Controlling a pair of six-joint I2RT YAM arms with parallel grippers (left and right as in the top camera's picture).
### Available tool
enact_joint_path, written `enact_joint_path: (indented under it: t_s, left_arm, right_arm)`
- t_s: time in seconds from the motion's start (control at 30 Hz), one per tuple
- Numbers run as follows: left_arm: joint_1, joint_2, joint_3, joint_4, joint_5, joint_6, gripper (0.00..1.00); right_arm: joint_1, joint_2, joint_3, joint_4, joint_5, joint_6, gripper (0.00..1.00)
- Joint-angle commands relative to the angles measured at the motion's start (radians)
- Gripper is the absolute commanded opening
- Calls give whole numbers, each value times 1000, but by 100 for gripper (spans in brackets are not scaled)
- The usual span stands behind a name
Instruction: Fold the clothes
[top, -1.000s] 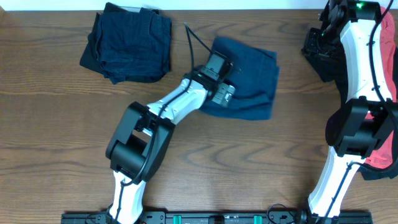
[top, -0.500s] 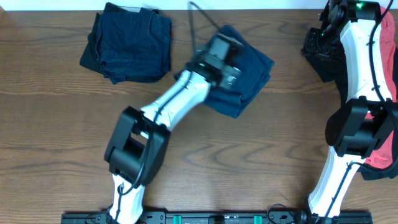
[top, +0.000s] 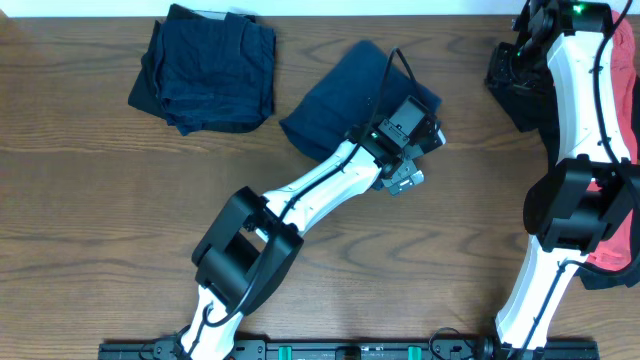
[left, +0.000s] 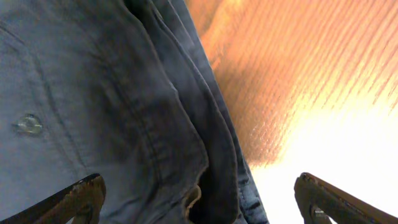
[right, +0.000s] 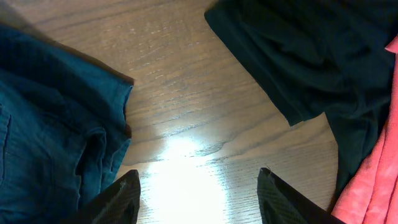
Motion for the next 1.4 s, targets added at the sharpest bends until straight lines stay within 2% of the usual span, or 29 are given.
enact_joint_path:
  t_s: [0.0,0.3,0.37,0.7,0.9,1.13,1.27,1.37]
  left_arm:
    - [9,50,5,-6,17,30,98]
    - [10,103,5,-36,10,35,100]
    - [13,108,5,-35,10,41,95]
    - [47,111,-26,-35,3,41,52]
    - [60,111,-30,-28,3,40,6]
    - [52,111,-30,-28,3,40,7]
    - [51,100,-29,-36,3,40,17]
    - [49,74,-24,-45,8,40,35]
  right_arm:
    - [-3,-2,13,2,-8,-15,59]
    - [-1,-2,13,2,-13,-14,57]
    - [-1,-2,13,2,-12,-15,58]
    - [-2,-2,13,7,-12,-15,58]
    - [-3,-2,13,8,-12,-15,57]
    - [-3,-2,13,8,-12,-15,57]
    - [-3,-2,13,10,-12,-15,57]
    - [-3,-2,13,10,-12,-15,57]
